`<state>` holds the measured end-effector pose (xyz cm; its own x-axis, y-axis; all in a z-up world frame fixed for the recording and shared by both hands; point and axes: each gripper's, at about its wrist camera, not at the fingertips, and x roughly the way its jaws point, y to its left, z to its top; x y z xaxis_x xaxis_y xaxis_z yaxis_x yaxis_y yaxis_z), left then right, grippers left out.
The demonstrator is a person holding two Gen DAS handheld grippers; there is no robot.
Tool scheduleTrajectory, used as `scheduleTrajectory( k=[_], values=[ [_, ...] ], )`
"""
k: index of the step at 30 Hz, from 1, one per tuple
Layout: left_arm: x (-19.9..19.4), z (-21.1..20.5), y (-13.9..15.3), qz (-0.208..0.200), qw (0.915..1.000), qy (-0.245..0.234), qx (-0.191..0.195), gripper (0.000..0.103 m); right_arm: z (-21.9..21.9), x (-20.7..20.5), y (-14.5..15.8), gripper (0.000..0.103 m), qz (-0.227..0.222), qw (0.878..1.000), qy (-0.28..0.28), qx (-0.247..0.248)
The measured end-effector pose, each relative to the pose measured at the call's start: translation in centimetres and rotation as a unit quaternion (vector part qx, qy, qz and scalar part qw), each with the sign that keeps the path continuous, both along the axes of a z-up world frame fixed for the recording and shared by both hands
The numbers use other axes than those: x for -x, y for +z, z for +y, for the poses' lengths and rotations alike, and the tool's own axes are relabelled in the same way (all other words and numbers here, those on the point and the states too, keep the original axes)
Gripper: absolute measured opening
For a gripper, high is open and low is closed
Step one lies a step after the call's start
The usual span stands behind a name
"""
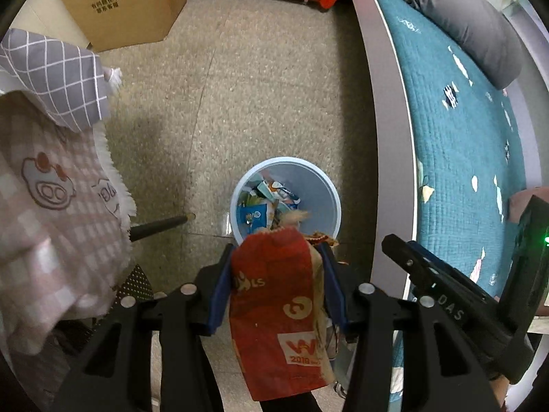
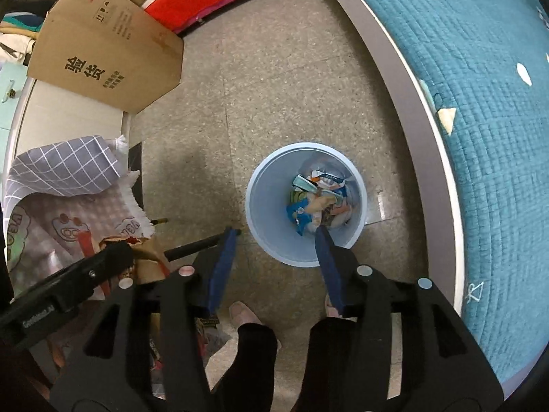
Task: Collect trash
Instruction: 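Carry the bread bag and beige paper over the bucket and open both grippers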
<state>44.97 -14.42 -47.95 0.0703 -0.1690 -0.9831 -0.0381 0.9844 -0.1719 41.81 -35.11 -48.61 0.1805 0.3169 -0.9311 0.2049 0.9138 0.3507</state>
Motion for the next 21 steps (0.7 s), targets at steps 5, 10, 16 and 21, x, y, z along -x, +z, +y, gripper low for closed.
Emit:
scheduleTrajectory(
  k=[5, 10, 16, 21],
  values=[
    [-0.4, -1.4, -0.6, 0.005, 1.0000, -0.004, 0.001, 0.048, -1.6, 0.6, 0.6, 0.050, 0.003, 1.000, -0.010, -0.008],
    [-1.1, -3.3, -0.7, 0.003, 0.9998, -0.017, 0.003, 0.048, -2.9, 1.2, 1.6, 0.052, -0.006, 1.000, -0.019, -0.007],
    [-1.9, -5.5, -1.1, -0.002, 0.9994, -0.033, 0.008, 0.048, -4.2, 1.6, 3.0, 0.054, -0.024, 0.999, -0.033, -0.006],
    [-2.7, -6.6, -0.9, -0.005, 0.9990, -0.044, 0.011, 0.049, -5.3, 1.8, 3.5, 0.054, -0.029, 0.998, -0.049, -0.008]
  ],
)
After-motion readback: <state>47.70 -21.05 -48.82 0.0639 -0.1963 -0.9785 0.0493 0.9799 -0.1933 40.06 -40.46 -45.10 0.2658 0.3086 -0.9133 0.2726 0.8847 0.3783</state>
